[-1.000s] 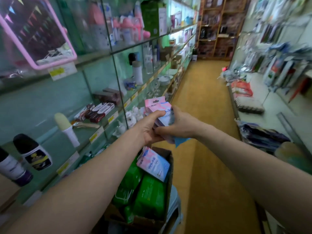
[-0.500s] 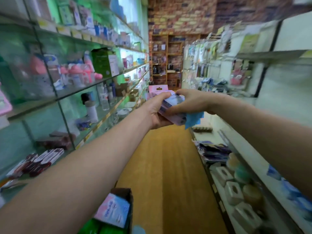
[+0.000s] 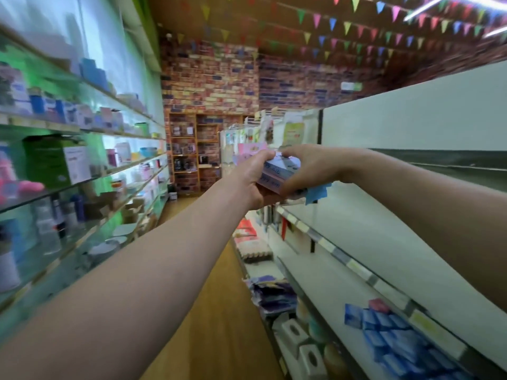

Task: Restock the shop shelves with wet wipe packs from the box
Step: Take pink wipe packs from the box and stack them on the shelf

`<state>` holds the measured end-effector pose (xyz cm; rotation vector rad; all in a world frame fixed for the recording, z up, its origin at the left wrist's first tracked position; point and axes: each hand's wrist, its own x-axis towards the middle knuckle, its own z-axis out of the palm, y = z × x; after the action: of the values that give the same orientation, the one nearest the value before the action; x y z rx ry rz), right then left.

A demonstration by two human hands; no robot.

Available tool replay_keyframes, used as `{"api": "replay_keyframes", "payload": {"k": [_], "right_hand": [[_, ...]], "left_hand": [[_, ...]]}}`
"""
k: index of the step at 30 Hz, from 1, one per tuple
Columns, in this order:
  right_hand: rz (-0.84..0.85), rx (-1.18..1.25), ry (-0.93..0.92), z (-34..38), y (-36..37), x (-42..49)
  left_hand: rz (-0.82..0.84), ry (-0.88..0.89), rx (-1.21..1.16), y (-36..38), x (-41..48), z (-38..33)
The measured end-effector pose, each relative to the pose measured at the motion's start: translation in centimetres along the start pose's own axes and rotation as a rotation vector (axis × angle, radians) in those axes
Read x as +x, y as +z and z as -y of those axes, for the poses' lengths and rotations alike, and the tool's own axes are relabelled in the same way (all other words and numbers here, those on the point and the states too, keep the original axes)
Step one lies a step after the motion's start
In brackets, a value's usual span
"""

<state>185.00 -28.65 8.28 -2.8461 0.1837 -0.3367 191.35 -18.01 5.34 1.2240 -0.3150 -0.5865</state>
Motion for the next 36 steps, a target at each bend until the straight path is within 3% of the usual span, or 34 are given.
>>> {"api": "replay_keyframes", "payload": {"k": [18,36], "right_hand": [[-0.226,-0.208,0.42,-16.5,-11.5,-2.1],[-0.393,-0.168,0.837,-27.9,-17.9,0.9]], "left_hand": [[0.44,-0.045,-0.065,21.1,11.9,0.5],[0.877,-0.054,-0.029,33.7,24.8,-0.4]]}}
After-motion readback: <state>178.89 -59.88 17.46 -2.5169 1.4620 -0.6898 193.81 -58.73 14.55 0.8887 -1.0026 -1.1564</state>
